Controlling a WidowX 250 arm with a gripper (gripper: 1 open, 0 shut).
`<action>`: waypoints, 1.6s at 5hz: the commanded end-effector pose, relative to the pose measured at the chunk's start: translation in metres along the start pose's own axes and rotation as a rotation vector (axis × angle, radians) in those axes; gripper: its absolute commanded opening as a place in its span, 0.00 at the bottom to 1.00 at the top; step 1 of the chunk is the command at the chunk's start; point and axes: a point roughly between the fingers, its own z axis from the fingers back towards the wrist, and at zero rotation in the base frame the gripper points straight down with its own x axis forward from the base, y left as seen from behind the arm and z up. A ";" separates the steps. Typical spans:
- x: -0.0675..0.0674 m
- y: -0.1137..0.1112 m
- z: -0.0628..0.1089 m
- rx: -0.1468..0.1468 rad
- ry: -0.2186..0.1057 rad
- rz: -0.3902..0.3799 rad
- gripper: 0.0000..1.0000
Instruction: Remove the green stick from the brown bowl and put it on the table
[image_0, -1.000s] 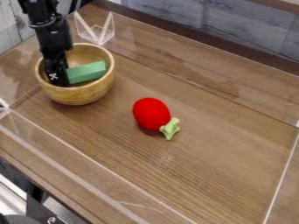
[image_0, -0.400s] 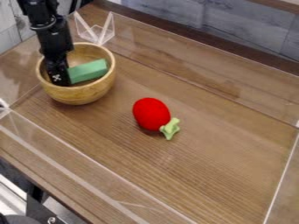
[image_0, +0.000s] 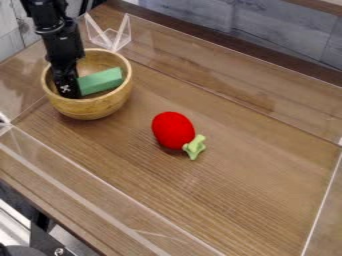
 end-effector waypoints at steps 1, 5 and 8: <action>-0.009 0.005 -0.006 -0.019 0.019 0.071 0.00; 0.000 0.006 0.014 -0.028 0.027 0.025 0.00; -0.008 0.018 0.019 -0.034 0.035 -0.033 0.00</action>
